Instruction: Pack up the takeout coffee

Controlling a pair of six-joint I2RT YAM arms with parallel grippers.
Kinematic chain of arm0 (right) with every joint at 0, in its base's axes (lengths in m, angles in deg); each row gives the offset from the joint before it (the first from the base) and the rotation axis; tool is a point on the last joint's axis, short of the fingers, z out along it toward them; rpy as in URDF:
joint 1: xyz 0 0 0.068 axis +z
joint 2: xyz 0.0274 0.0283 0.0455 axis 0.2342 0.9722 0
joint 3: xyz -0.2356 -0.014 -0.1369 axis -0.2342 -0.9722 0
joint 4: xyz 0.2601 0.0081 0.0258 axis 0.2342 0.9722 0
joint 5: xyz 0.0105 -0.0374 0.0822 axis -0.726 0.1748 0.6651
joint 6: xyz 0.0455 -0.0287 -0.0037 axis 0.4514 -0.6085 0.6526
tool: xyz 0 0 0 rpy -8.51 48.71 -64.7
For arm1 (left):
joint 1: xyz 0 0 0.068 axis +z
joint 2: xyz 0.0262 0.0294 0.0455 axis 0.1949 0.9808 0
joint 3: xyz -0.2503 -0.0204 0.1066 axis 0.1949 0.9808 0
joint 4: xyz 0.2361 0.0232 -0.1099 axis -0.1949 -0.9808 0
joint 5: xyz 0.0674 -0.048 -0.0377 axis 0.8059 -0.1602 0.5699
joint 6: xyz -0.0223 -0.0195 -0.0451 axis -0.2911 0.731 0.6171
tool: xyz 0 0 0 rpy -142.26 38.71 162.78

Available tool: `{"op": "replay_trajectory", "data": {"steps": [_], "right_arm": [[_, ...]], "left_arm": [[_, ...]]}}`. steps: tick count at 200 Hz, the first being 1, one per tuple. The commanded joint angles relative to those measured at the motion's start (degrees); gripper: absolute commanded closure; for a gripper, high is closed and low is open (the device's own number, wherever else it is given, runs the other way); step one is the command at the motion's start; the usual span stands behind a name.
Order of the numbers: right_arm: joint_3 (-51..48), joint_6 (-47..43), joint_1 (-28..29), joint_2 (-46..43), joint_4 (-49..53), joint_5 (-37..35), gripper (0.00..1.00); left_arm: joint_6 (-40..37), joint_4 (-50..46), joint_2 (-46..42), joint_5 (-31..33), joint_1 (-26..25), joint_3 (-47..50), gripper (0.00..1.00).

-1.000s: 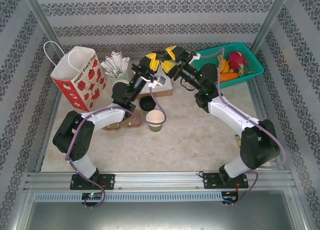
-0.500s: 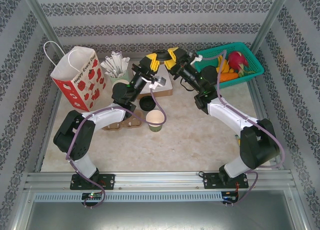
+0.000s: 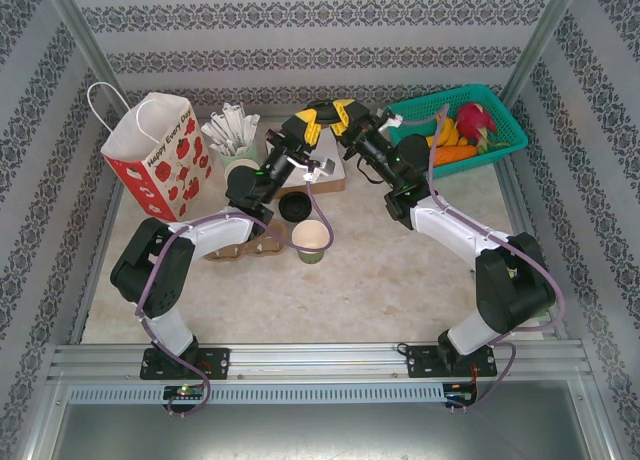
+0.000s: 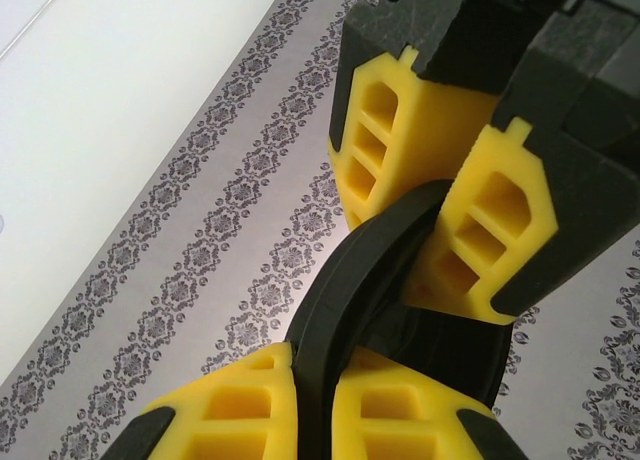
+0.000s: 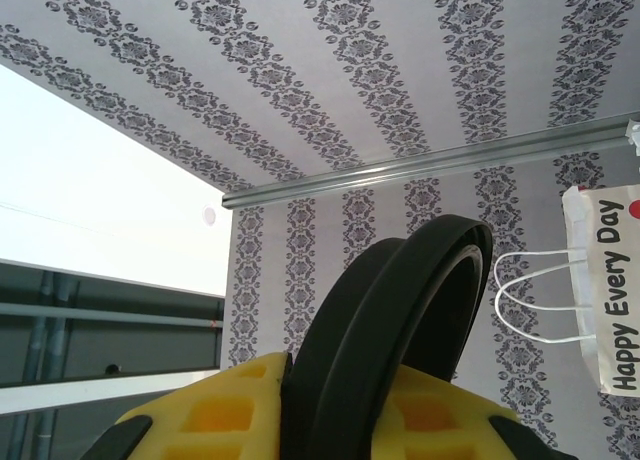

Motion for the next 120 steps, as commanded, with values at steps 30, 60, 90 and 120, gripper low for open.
{"op": "replay_trajectory", "data": {"steps": [30,60,90,120], "right_arm": [[-0.98,-2.84,0.26,-0.62,-5.43,-3.42,1.0],[-0.95,-5.2,0.26,-1.35,-6.08,-4.09,1.0],[-1.95,-8.74,-0.31,-2.82,-5.98,-5.17,1.0],[-2.98,-14.6,-2.05,-4.51,-5.55,-4.73,1.0]], "left_arm": [[-0.06,1.41,1.22,-1.36,-1.1,0.17,0.79],[3.61,-0.66,1.01,1.22,-1.1,-0.13,0.69],[10.26,-3.19,-0.37,3.19,-1.1,0.68,0.4],[21.89,-6.16,-2.44,8.85,-1.05,0.52,0.06]]}}
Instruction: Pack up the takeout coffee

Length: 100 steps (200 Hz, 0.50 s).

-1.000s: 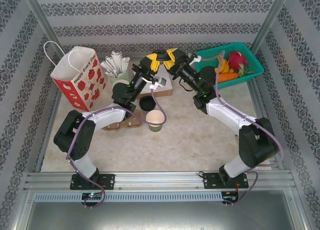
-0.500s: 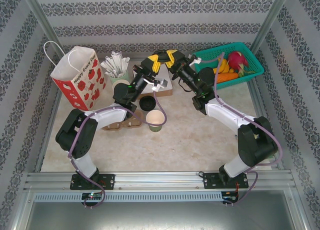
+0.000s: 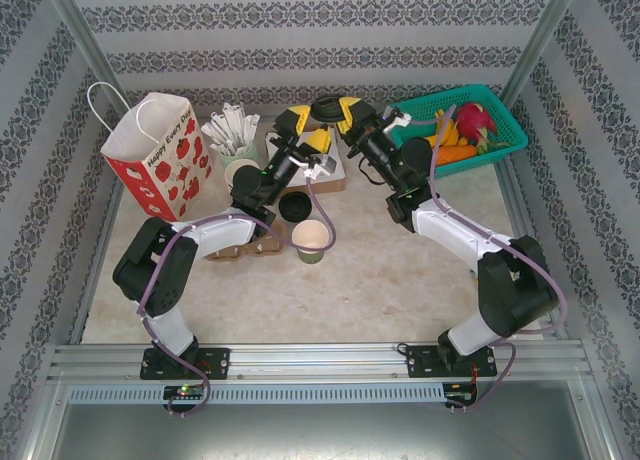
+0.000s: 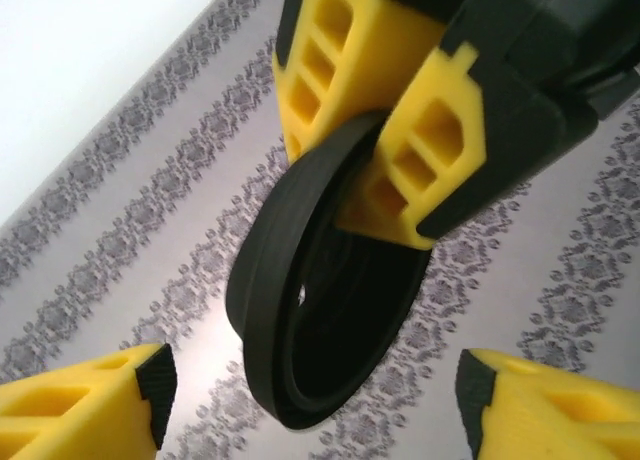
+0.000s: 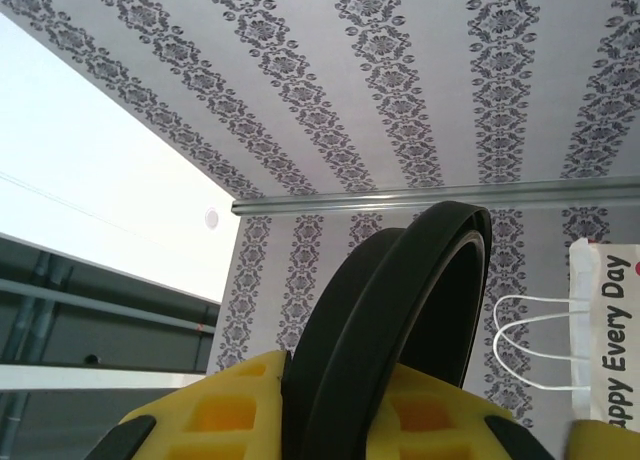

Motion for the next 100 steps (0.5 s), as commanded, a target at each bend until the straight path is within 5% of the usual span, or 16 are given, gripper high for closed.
{"op": "replay_trajectory", "data": {"steps": [1,54,100], "right_arm": [[-1.21,-7.19,-1.69,-3.1,-2.97,-1.21,1.0],[-4.49,-21.34,-5.62,-5.87,-1.26,2.23,1.0],[-7.17,-28.78,-8.01,-8.26,0.63,3.8,1.0]], "left_arm": [[12.19,-2.41,-3.09,5.26,-0.33,0.32,0.05],[32.72,-7.76,-6.3,17.18,-0.22,1.14,0.01],[58.46,-33.03,-14.46,18.51,0.0,0.83,0.01]]}}
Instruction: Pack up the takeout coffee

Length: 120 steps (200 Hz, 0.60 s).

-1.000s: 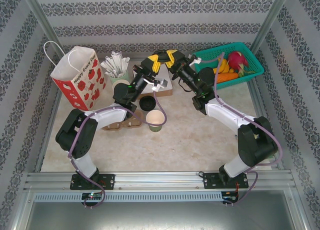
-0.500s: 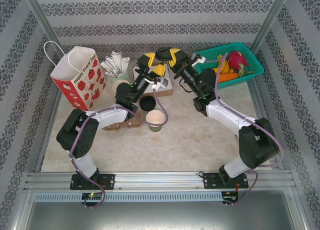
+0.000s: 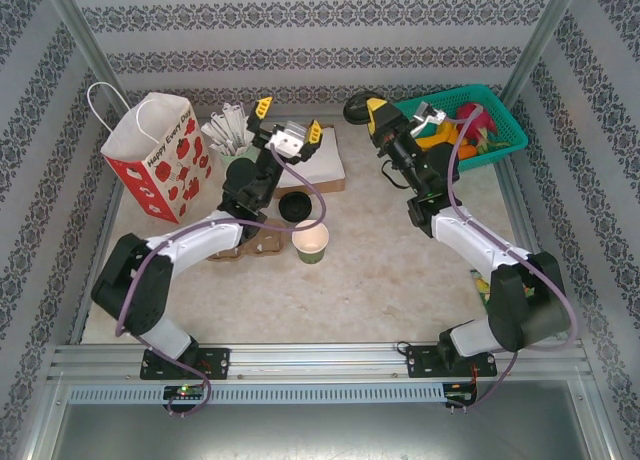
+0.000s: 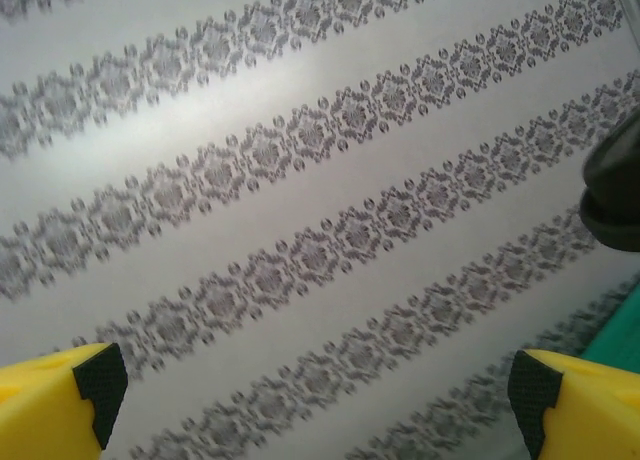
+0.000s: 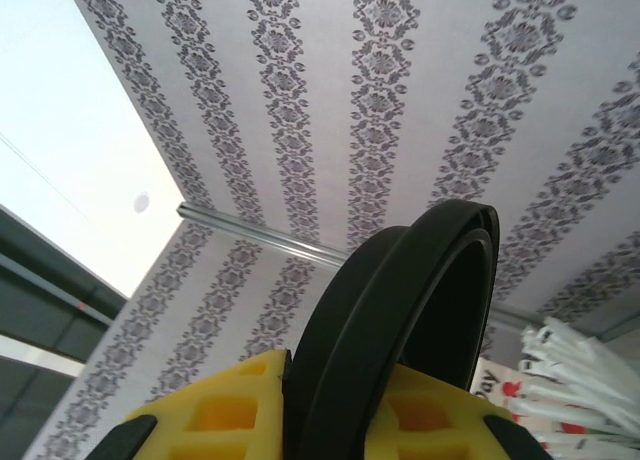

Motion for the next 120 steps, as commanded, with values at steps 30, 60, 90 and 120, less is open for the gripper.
{"op": "replay_trajectory", "data": {"steps": [30,60,90,120], "right_arm": [[-1.98,-12.21,-1.04,-3.12,-0.52,2.81,1.0],[-2.18,-19.6,-0.97,-3.34,-0.82,6.67,1.0],[-1.17,-26.05,-0.89,-4.5,-0.22,11.08,1.0],[-1.05,-28.04,-0.55,-5.32,-2.85,13.63,1.0]], "left_arm": [[32.57,-21.72,-7.38,2.2,0.12,-0.3,0.01],[50.0,-43.26,-9.3,-3.0,0.98,-9.76,0.01],[57.9,-60.98,-8.14,-20.45,2.26,-22.51,0.01],[67.94,-63.47,-5.53,-41.12,7.0,-28.45,0.01]]}}
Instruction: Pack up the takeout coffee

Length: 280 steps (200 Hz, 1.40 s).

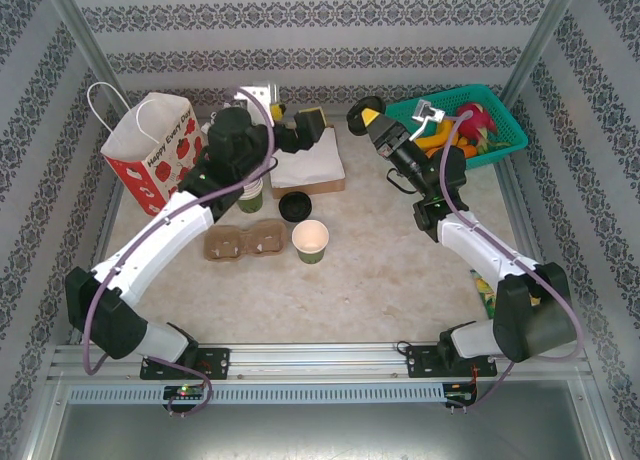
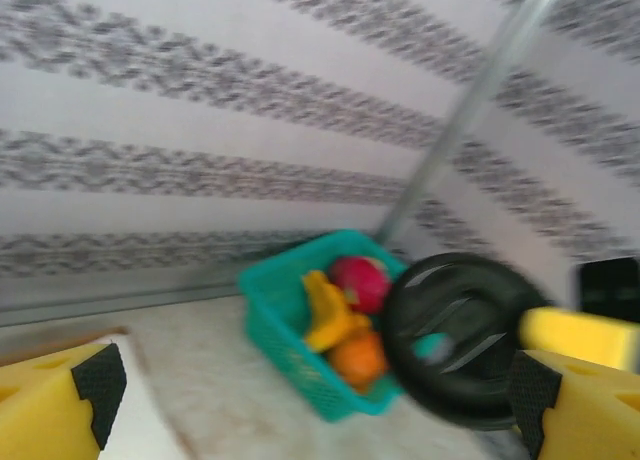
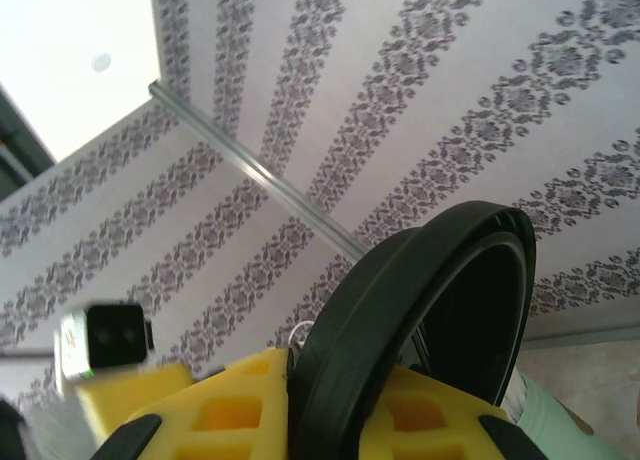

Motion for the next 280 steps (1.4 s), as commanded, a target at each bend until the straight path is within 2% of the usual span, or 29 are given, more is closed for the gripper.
{"op": "replay_trajectory", "data": {"steps": [1,12,22,55,73,105,130,184,261,280], "right_arm": [[0.26,-5.5,0.03,-2.17,-4.62,4.45,1.0],[0.6,-6.53,0.17,-2.36,-5.69,5.91,1.0],[0.99,-7.71,0.51,-2.8,-5.44,6.41,1.0],[2.28,-13.13,2.42,-3.7,-5.06,8.79,1.0],[3.06,-14.81,3.35,-3.38,-5.0,9.83,1.0],[3.74,-18.88,5.29,-2.69,-5.76,8.84,1.0],[4.47,-21.66,6.81,-2.14,-5.88,7.31,1.0],[6.6,-23.77,8.73,-0.14,-6.73,8.25,1.0],[6.83,-26.45,9.79,-0.24,-5.14,10.61,1.0],[7.0,-26.99,10.04,-0.29,-4.58,11.38,1.0]], "left_arm": [[14.08,-9.29,1.76,-21.24,4.46,-4.13,0.0],[19.11,-9.07,3.5,-29.08,7.19,-6.52,0.05],[21.54,-9.28,4.88,-33.35,8.6,-8.29,0.11],[18.71,-12.85,7.18,-40.16,8.81,-13.22,0.15],[17.74,-15.01,7.76,-40.44,8.88,-15.1,0.18],[19.68,-15.31,10.2,-46.47,8.82,-18.03,0.29],[18.65,-16.37,10.23,-47.18,8.89,-17.83,0.37],[17.58,-17.47,10.65,-47.62,8.84,-18.27,0.46],[16.86,-18.87,11.01,-47.89,8.86,-18.81,0.62],[16.92,-18.96,11.26,-47.62,8.89,-19.03,0.63]]}}
